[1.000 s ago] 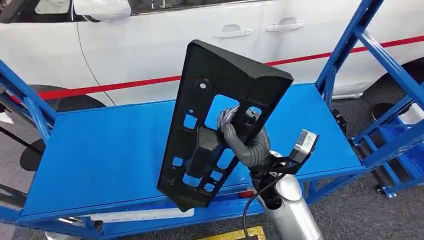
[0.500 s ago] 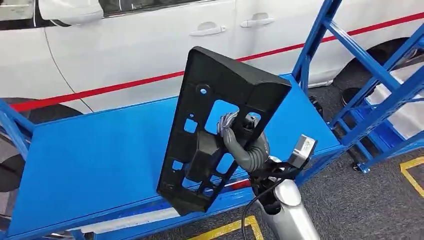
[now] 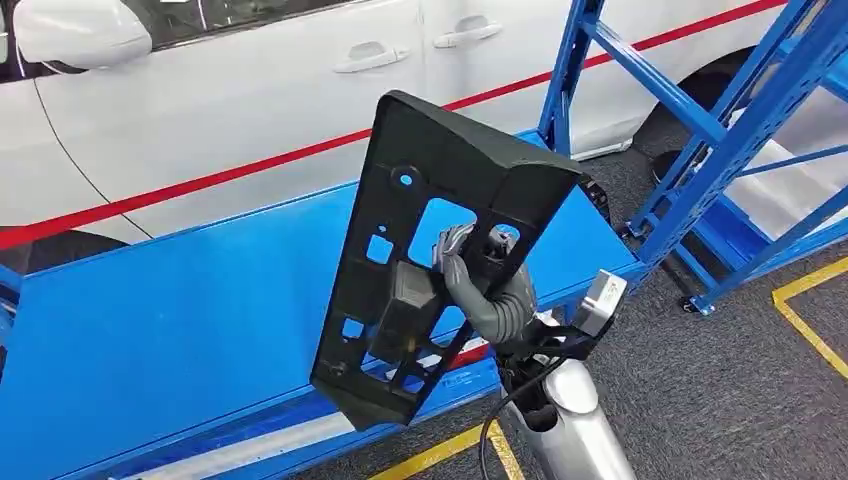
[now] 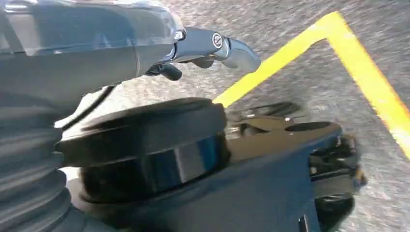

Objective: Take the parts from the cabinet and place them on the table.

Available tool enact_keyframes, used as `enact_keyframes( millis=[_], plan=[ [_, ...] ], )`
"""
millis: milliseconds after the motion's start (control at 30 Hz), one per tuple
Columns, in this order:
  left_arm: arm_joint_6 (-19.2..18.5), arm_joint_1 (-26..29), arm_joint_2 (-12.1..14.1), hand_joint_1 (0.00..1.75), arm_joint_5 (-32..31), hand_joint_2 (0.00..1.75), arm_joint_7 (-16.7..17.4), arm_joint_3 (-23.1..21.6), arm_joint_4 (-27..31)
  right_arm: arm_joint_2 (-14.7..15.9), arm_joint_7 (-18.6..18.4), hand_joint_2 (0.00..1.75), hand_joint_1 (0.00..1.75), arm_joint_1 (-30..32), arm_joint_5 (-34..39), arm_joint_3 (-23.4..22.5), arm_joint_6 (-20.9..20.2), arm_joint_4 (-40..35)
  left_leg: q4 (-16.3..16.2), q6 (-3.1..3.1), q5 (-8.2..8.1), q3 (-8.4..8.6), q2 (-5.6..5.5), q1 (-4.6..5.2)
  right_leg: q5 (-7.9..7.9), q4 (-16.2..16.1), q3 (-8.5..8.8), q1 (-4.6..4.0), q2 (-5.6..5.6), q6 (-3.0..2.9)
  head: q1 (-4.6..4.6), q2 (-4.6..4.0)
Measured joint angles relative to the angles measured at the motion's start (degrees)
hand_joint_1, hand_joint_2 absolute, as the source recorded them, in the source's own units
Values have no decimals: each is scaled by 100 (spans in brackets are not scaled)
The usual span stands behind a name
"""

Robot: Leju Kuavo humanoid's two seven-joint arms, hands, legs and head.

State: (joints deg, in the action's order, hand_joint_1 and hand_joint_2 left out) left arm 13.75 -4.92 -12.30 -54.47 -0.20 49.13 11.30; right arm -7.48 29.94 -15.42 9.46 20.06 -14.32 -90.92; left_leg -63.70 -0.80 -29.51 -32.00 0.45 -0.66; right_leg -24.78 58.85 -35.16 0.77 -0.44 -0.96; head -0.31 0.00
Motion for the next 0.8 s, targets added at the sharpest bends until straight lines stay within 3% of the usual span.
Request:
enact_keyframes(
  millis=[33, 67, 167, 200, 233, 267, 333, 367, 400, 433, 467, 500, 533, 567, 667, 700, 733, 800],
  plan=[
    [0, 3, 13, 0, -2, 175, 0, 0, 0, -15, 0, 175, 166, -3, -4, -2, 0, 0, 478, 23, 98, 224, -21, -1, 12, 7, -8, 0, 20, 21, 0, 0],
    [0, 1, 17, 0, -4, 175, 0, 0, 0, -22, 0, 175, 166, -10, -4, -7, 0, 0, 595, 31, 71, 247, -38, 31, 37, 36, -42, -36, 40, 65, -2, 0],
    [9, 7, 26, 0, -7, 175, 0, 0, 0, -33, 0, 175, 166, -8, -11, -7, 0, 2, 544, 108, 119, 192, -48, 58, 116, 4, -78, -3, 42, 178, 7, 0],
    [13, 12, 28, 0, -7, 175, 2, 2, 0, -33, 0, 175, 166, -11, -9, -7, 0, 2, 610, 187, 191, 173, -40, 29, 137, 3, -91, -22, 50, 231, 6, 0],
    [13, 4, 28, 0, -7, 175, 2, 0, 0, -33, 4, 175, 166, -11, -9, -7, 0, 2, 625, 236, 242, 165, -9, 20, -20, 103, -132, 13, 52, 244, 4, 0],
    [15, -5, 28, 0, -7, 175, 2, 0, 0, -33, 4, 175, 166, -20, -9, -9, 0, 4, 624, 289, 276, 116, -4, 19, -299, 384, -234, 13, 46, 250, 22, 0],
    [17, -5, 31, 0, -7, 175, 4, 2, 0, -31, 2, 175, 166, -18, -9, -9, -2, 24, 615, 315, 332, 22, 4, 41, -826, 1247, -542, 13, 47, 280, 20, 0],
    [17, 0, 31, 0, -7, 175, 9, 2, 0, -31, 2, 175, 166, -18, -9, -9, -4, 44, 607, 315, 361, -31, 10, 55, -993, 1625, -663, 13, 46, 289, 22, 0],
    [17, 0, 31, 0, -7, 175, 13, 2, 0, -31, 2, 175, 166, -18, -9, -9, -2, 63, 591, 313, 385, -77, 11, 63, -995, 1766, -673, 13, 46, 288, 17, 0],
    [20, -1, 33, 0, -7, 175, 15, 2, 0, -31, 2, 175, 166, -19, -9, -9, -2, 83, 566, 308, 404, -129, 11, 69, -838, 1563, -503, 11, 46, 273, 20, 0],
    [20, -2, 33, 0, -7, 175, 15, 2, 0, -31, 2, 175, 166, -20, -9, -9, -4, 90, 546, 305, 411, -158, 10, 72, -669, 1238, -271, 7, 46, 255, 17, 0],
    [20, -5, 33, 0, -7, 175, 15, 2, 0, -31, 2, 175, 166, -24, -9, -9, -4, 94, 521, 295, 419, -181, 6, 75, -466, 706, 75, -1, 45, 224, 22, 0],
    [20, -7, 33, 0, -7, 175, 15, 2, 0, -33, 2, 175, 166, -38, -9, -9, -9, 94, 499, 288, 423, -192, 5, 80, -371, 192, 401, -10, 43, 179, 22, 0],
    [20, -10, 31, 0, -7, 175, 15, 2, 0, -33, 2, 175, 166, -63, -11, -7, -9, 98, 495, 258, 439, -229, 7, 108, -480, -4, 506, -46, 37, 152, 15, 0],
    [26, -9, 33, 0, -13, 175, 9, 2, 0, -39, 4, 175, 166, -114, -11, -11, -17, 142, 503, 152, 518, -239, 14, 88, -385, -9, 432, -80, 47, 110, 13, 0],
    [26, -8, 33, 0, -20, 175, 2, 2, 0, -39, 7, 175, 166, -113, -9, -11, -20, 157, 510, 115, 542, -243, 8, 111, -336, -65, 424, -40, 42, 53, 17, 0],
    [26, -9, 39, 0, -42, 175, 2, 2, 0, -39, 11, 175, 166, -118, -9, -11, -22, 182, 449, 81, 432, -281, -13, 91, -277, -105, 413, -9, 9, 9, 20, 0],
    [20, -10, 44, 0, -57, 175, -2, 2, 0, -44, 39, 175, 166, -111, -7, -11, -22, 208, -108, 36, -78, -493, -17, 69, -215, -105, 327, -3, 6, -64, -16, 0]
  ],
)
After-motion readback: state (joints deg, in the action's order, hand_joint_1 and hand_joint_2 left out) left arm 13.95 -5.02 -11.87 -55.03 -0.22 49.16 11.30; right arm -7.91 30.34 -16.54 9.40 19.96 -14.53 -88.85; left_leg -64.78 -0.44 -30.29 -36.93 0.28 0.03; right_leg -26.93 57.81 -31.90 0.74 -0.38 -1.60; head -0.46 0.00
